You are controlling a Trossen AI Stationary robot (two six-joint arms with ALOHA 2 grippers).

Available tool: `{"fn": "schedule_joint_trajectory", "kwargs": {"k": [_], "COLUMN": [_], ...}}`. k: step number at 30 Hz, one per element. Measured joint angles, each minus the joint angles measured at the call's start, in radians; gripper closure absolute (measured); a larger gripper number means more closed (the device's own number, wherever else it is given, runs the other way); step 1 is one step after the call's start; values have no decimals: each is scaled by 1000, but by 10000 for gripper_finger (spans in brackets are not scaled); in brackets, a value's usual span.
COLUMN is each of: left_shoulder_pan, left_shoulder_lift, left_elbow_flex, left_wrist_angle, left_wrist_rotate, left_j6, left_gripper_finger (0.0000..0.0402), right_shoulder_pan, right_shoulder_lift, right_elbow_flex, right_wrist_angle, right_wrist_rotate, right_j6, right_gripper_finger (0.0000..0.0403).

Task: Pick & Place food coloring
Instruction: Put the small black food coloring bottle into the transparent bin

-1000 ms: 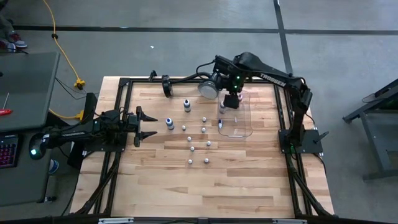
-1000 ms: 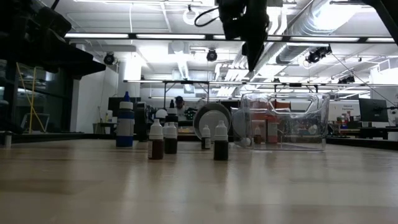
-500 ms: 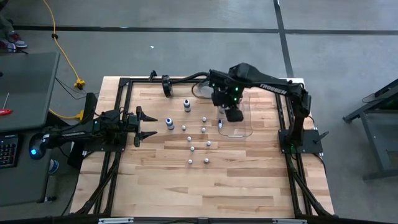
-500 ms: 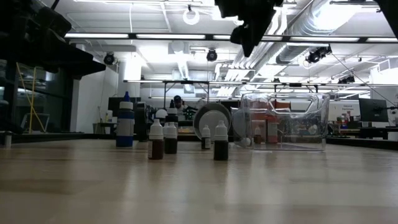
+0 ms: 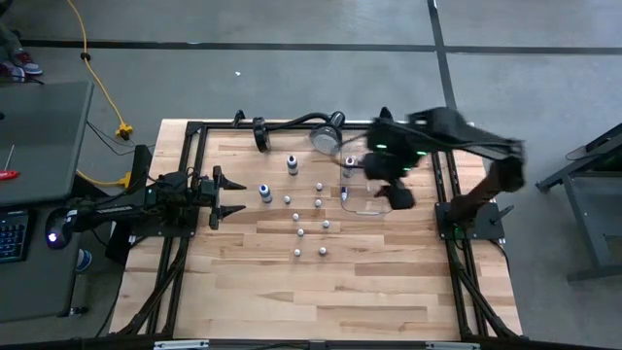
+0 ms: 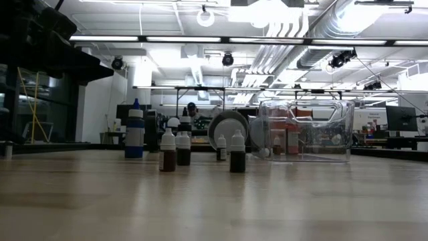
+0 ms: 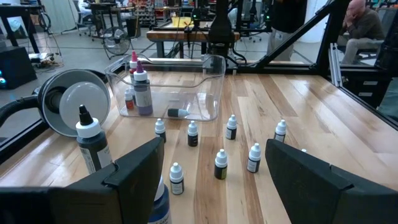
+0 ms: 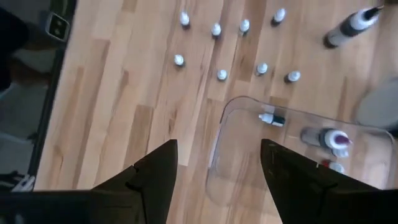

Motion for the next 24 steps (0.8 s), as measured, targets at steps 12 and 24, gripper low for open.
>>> {"fn": "schedule_joint_trajectory", "kwargs": {"k": [12, 24], "left_shoulder_pan": [0, 0], "left_shoulder_lift": [0, 0], "left_elbow_flex": [0, 0], "left_wrist_angle": [0, 0], "left_wrist_rotate": [0, 0], "left_j6": [0, 0], "left_gripper_finger": [124, 124], "right_shoulder_pan": [192, 405], "right_shoulder_lift": [-485, -617], "right_elbow_flex": [-520, -1015], "right_wrist_angle": [78, 571], "right_wrist_rotate": [106, 53], "right_j6": [306, 556], "right_gripper_finger": [186, 186]}}
